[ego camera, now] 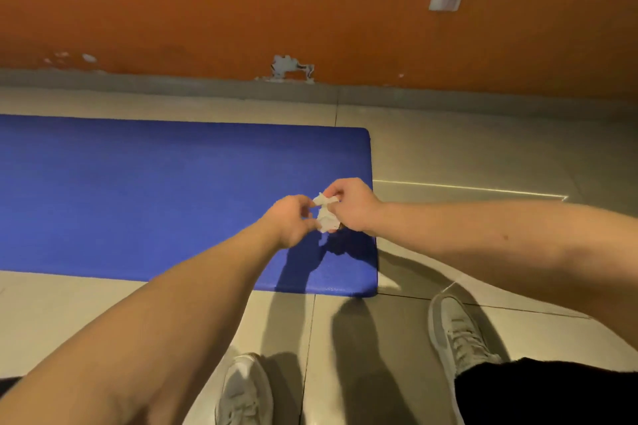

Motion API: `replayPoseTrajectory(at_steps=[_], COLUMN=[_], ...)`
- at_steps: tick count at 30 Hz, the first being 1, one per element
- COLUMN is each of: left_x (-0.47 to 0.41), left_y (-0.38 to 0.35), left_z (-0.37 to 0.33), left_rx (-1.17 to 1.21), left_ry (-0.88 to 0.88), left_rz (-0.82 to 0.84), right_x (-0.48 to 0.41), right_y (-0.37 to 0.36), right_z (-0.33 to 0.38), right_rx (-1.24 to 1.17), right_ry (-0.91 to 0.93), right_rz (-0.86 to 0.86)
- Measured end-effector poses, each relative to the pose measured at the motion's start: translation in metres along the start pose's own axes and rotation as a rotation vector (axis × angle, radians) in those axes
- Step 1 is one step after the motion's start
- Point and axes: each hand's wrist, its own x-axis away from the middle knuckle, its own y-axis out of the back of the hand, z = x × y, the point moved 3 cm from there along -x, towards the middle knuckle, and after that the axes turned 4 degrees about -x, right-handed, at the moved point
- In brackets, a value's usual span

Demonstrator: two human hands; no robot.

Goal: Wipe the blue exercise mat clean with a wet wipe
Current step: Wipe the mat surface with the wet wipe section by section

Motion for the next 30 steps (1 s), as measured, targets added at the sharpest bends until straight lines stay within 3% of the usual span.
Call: replayPoseTrajectory(at_steps=[7, 15, 23, 27, 30], left_x=[0.051, 0.068, 0.049, 0.031, 0.027], left_y=[0.069, 0.102, 0.116, 0.119, 0.113], left_z=[-0.012, 0.005, 0.049, 0.106, 0.164], left_rx=[0.149, 0.010, -0.486, -0.612, -0.701], left_ry=[-0.048, -0.068, -0.116, -0.121, -0.095], left_rz=[-0.050, 0.036, 0.301, 0.232, 0.226], right_x=[0.041, 0.053, 0.021, 0.000, -0.024], right_y=[-0.003, -0.040, -0.089, -0.116, -0.143], right_z=[0.071, 0.099, 0.068, 0.048, 0.043], right_rx=[-0.233, -0.448, -0.416, -0.284, -0.029], right_ry=[-0.137, -0.245, -0.258, -0.278, -0.241], right_rz=[-0.036, -0.143, -0.007, 0.074, 0.105])
